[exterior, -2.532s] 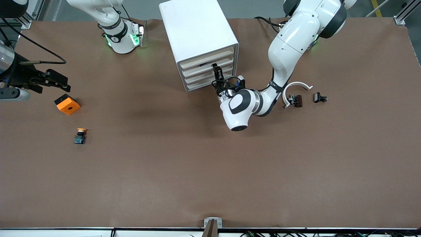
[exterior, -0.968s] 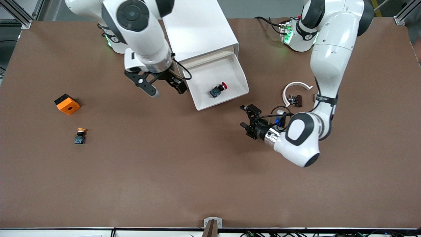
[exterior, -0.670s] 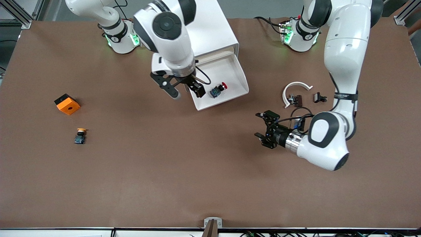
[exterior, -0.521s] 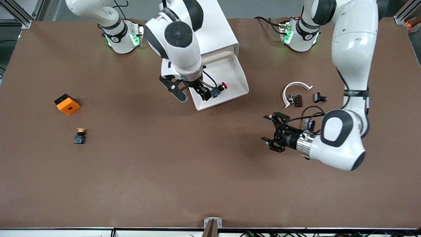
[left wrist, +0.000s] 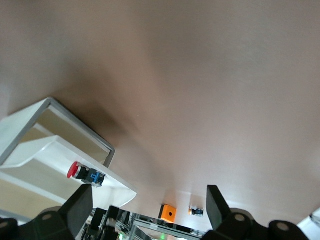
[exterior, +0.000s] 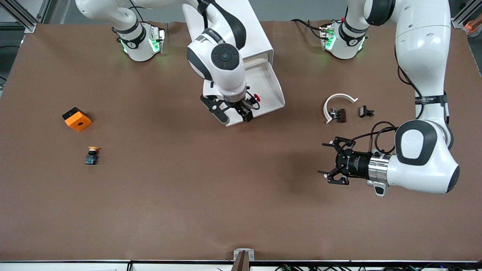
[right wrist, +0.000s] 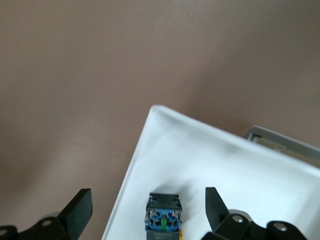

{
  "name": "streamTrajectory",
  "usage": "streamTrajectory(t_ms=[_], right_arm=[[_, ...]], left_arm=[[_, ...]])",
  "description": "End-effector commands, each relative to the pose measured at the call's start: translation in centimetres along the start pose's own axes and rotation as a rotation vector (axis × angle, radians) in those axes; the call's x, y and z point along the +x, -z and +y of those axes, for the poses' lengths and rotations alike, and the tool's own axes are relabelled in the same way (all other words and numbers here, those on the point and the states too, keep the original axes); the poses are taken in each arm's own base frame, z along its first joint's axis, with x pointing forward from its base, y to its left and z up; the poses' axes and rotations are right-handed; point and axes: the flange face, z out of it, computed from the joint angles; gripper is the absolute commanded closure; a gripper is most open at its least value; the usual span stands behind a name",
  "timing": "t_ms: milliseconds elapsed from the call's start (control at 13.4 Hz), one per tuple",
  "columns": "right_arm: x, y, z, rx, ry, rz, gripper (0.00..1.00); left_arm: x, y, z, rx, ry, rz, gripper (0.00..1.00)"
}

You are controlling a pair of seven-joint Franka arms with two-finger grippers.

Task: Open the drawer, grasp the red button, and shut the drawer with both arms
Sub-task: 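Reach the right gripper into the drawer while the left gripper withdraws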

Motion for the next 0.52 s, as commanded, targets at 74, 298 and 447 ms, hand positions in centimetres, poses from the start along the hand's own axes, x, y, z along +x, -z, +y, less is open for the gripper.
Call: streamTrajectory(t_ms=[74,298,447], right_arm=[[-2.2,-1.7,0.0,-0.028,-0.018,-0.002,0.00],[-3.6,-3.4,0.0,-0.044,-0.004,0.003,0.00],[-3.7,-3.4,0.0,-0.042,-0.002,-0.001,0.00]], left_arm=[[-2.0,0.8,-1.2,0.022,-0.201,0.160,0.00],[-3.8,-0.8,-1.2,0.074,-0.382,0.358,0.00],[-5.1,-2.4,-1.3,0.118,-0.427,0.445,0.00]])
